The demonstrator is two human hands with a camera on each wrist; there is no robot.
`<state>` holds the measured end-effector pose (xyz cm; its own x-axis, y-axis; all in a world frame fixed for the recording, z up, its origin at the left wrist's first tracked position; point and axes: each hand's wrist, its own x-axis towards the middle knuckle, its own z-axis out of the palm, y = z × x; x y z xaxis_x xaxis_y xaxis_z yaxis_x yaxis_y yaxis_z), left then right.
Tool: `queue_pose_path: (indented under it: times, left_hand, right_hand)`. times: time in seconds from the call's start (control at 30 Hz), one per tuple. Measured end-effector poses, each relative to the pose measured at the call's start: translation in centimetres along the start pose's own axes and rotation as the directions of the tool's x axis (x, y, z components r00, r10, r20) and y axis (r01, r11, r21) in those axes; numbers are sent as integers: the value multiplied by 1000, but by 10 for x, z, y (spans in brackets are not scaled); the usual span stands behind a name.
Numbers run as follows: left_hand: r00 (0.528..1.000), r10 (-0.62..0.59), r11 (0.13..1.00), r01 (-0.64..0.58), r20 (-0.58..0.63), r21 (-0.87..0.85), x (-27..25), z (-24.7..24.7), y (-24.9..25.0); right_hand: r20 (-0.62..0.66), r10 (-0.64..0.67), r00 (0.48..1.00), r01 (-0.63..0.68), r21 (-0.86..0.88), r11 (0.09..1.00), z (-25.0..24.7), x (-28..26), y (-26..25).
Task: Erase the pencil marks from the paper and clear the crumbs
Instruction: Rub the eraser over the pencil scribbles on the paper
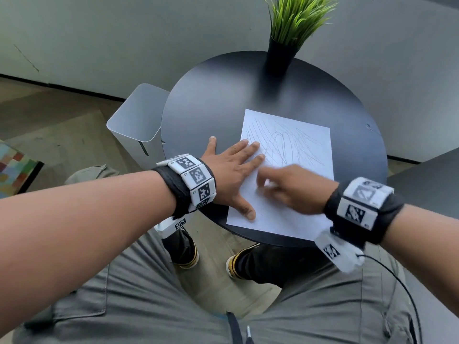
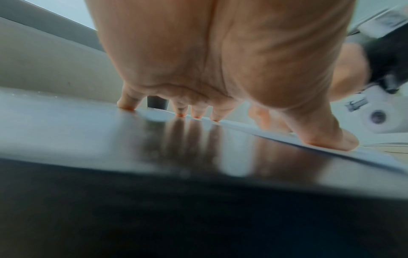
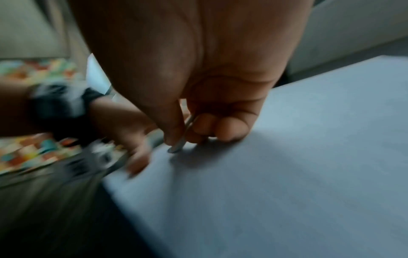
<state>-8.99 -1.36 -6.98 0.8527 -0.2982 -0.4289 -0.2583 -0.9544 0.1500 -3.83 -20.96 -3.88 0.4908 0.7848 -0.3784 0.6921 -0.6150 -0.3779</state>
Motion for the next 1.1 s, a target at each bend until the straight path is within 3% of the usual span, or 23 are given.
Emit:
queue_pose_path:
  times: [0.07, 0.1, 0.2, 0.23, 0.3, 0.4, 0.47, 0.57, 0.63, 0.83, 1.0, 1.03, 1.1]
  left_hand:
    - [1000, 3, 1000, -3, -1, 2, 1, 0, 1]
    - [1000, 6, 1000, -6, -4, -1, 1, 0, 1]
    - [1000, 9, 1000, -9, -14, 2, 0, 2, -1]
    - [1000, 7, 1000, -7, -14, 0, 0, 2, -2]
    - [1000, 7, 1000, -8, -7, -10, 0, 0, -1]
    - [1000, 8, 1000, -8, -3, -6, 0, 0, 0]
    - [1000, 12, 1000, -12, -9, -8, 0, 0, 0]
    - [1000, 9, 1000, -9, -26, -12, -1, 1, -1]
    - [999, 6, 1000, -7, -35, -22, -3, 2, -4]
    - [999, 15, 1000, -15, -36, 2, -6, 7, -12]
    - [999, 14, 1000, -14, -35, 12, -4, 8, -11]
    - [999, 16, 1000, -15, -37, 13, -4, 9, -11]
    - [999, 20, 1000, -20, -41, 12, -3, 9, -12]
  right_hand:
    - [125, -95, 988, 95, 13, 995, 7, -6, -9]
    - [89, -72, 993, 71, 8, 997, 4, -1, -6]
    - [-138, 212, 967, -209, 39, 977, -15, 20, 13]
    - [-160, 239, 958, -236, 36, 971, -14, 20, 13]
    - [-107, 137, 985, -139, -12, 990, -2, 10, -2]
    - [75, -36, 997, 41, -58, 997, 13, -6, -23]
    - [-2, 60, 998, -60, -83, 995, 1, 5, -8]
    - [-121, 295, 948, -299, -15, 954, -16, 17, 14]
    - [-127, 316, 940, -323, -36, 946, -16, 19, 18]
    - [-184, 194, 964, -225, -167, 960, -12, 10, 12]
    - [39, -58, 998, 66, -257, 964, 8, -13, -23]
    - [51, -60, 997, 72, -263, 962, 7, -13, -23]
    - [-45, 32, 998, -42, -257, 966, 0, -3, -10]
